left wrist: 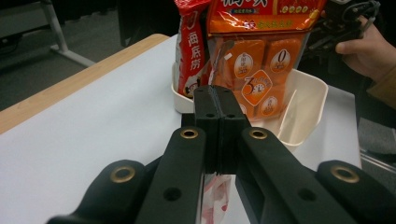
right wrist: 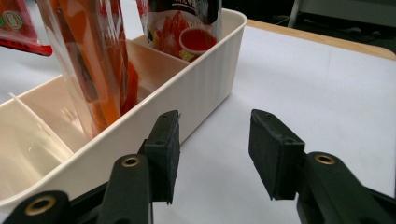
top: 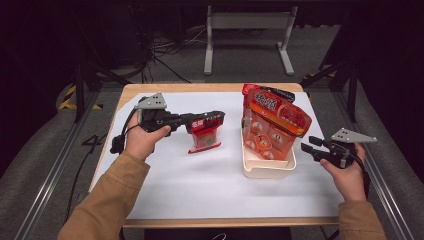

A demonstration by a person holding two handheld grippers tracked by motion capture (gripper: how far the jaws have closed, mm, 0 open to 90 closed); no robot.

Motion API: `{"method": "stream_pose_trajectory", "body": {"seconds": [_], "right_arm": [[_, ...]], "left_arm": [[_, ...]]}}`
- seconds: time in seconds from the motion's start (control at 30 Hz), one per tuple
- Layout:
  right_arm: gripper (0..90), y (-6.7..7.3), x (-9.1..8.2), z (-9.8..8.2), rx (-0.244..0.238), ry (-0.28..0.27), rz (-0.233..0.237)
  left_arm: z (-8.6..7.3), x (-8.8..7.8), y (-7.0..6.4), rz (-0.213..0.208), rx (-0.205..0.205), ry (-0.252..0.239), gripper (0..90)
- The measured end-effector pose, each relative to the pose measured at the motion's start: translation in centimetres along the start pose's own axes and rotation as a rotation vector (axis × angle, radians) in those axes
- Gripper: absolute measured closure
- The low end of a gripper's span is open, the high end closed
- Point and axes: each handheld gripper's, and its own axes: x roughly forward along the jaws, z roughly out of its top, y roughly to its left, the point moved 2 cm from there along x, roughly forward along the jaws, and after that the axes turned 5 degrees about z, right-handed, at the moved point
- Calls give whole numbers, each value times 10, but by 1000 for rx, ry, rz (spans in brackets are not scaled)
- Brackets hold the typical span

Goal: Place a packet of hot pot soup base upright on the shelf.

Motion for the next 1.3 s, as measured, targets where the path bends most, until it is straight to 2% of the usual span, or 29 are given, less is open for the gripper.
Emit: {"method": "stream_pose_trajectory", "body": {"seconds": [0.1, 0.17, 0.27, 0.3, 0.37, 0.43, 0.47, 0.57, 0.97, 1.17, 1.3], "right_arm": [[581, 1, 0, -1, 25, 15, 25], [584, 1, 1, -1, 21, 24, 23], [584, 1, 1, -2, 19, 34, 28], [581, 2, 2, -2, 17, 43, 29], [577, 2, 4, -3, 29, 55, 45], [574, 2, 5, -4, 37, 71, 56], [574, 2, 6, -4, 39, 77, 61], [570, 3, 7, -5, 36, 87, 69], [562, 2, 5, -4, 60, 79, 96], [561, 3, 5, -3, 64, 75, 103], [558, 3, 2, -1, 82, 52, 127]], "left_arm": [[3, -2, -4, -17, 0, -10, 900], [4, -3, -6, -23, -4, -11, 900], [8, -6, -10, -36, 19, -25, 900], [10, -7, -13, -47, 13, -31, 900], [14, -9, -16, -61, 33, -40, 900], [17, -9, -21, -68, 29, -39, 900], [19, -9, -22, -70, 44, -36, 900], [22, -8, -28, -86, 56, -28, 900], [40, -1, -47, -117, 109, -40, 900], [49, 6, -59, -156, 122, -49, 900], [55, 11, -67, -178, 137, -59, 900]]}}
